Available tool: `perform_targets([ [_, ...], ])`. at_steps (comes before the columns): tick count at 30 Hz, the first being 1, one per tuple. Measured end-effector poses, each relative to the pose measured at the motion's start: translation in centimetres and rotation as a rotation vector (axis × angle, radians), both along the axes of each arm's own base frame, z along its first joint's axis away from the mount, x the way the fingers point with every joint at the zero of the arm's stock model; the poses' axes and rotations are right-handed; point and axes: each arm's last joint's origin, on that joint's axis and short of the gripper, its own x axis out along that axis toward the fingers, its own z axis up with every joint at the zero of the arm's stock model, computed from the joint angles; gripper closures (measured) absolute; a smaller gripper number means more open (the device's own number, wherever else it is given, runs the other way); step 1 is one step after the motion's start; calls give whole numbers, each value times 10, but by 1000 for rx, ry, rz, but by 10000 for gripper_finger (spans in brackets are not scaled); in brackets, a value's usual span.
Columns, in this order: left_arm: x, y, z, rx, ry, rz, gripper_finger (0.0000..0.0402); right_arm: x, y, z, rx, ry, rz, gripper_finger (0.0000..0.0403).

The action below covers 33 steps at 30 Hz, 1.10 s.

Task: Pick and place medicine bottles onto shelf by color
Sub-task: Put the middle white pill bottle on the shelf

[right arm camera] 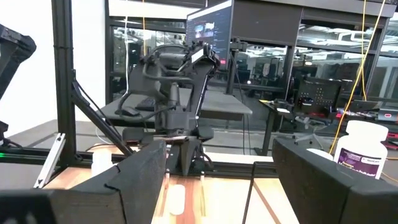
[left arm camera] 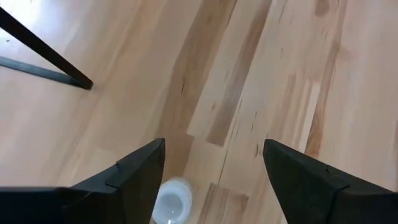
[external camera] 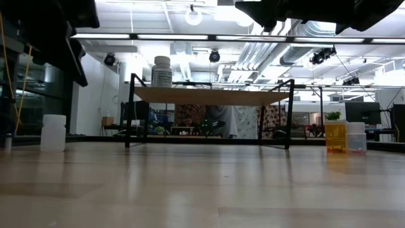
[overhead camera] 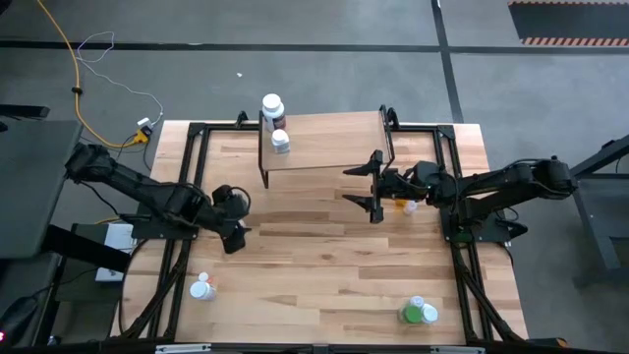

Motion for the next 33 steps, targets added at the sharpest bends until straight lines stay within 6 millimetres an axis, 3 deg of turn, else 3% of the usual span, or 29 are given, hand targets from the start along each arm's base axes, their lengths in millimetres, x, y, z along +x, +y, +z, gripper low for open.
perform_targets([
  [8, 0, 1, -12, 68, 127, 27, 89, 0, 0, 0, 0, 0, 0, 119],
  [21, -5, 8, -19, -27, 281, 0, 87, 0, 0, 0, 0, 6, 0, 119],
  [33, 8, 13, -39, -21, 446, -93, 87, 0, 0, 0, 0, 6, 0, 119],
])
